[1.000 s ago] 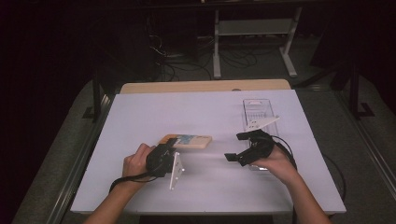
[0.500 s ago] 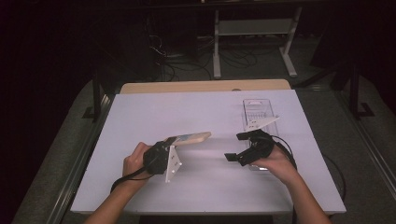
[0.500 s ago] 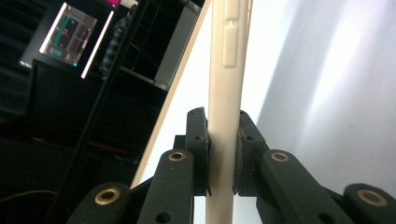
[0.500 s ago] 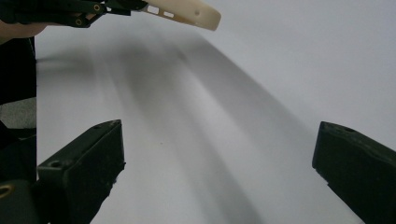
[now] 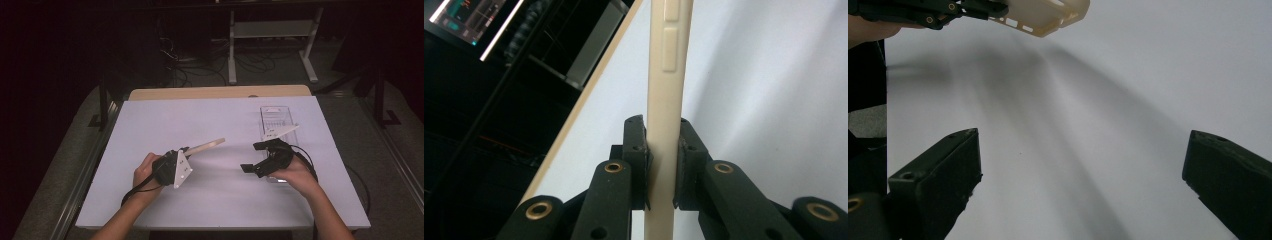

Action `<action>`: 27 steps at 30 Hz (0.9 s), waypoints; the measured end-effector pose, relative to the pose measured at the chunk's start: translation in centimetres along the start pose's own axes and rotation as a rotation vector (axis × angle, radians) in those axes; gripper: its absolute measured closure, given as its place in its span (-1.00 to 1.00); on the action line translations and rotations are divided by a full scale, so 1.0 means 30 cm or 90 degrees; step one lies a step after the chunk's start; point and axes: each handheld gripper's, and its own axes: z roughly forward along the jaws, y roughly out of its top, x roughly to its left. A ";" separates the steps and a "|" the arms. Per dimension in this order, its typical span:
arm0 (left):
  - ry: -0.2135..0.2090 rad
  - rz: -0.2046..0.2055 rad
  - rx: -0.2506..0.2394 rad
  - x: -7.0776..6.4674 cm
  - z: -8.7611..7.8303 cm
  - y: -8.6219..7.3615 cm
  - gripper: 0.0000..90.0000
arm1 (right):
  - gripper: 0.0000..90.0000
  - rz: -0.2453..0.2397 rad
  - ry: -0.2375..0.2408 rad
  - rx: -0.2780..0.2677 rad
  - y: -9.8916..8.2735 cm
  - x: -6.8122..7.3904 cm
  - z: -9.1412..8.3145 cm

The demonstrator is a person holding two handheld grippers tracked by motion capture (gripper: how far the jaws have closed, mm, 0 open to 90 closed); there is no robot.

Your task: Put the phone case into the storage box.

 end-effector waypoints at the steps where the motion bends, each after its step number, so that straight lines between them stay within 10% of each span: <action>1: -0.002 -0.006 0.000 0.001 0.001 0.000 0.76 | -0.96 0.000 0.000 0.000 0.000 0.000 0.000; 27: -0.095 -0.218 -0.012 0.052 0.020 -0.018 0.76 | -0.95 0.006 0.000 0.002 0.000 -0.003 0.001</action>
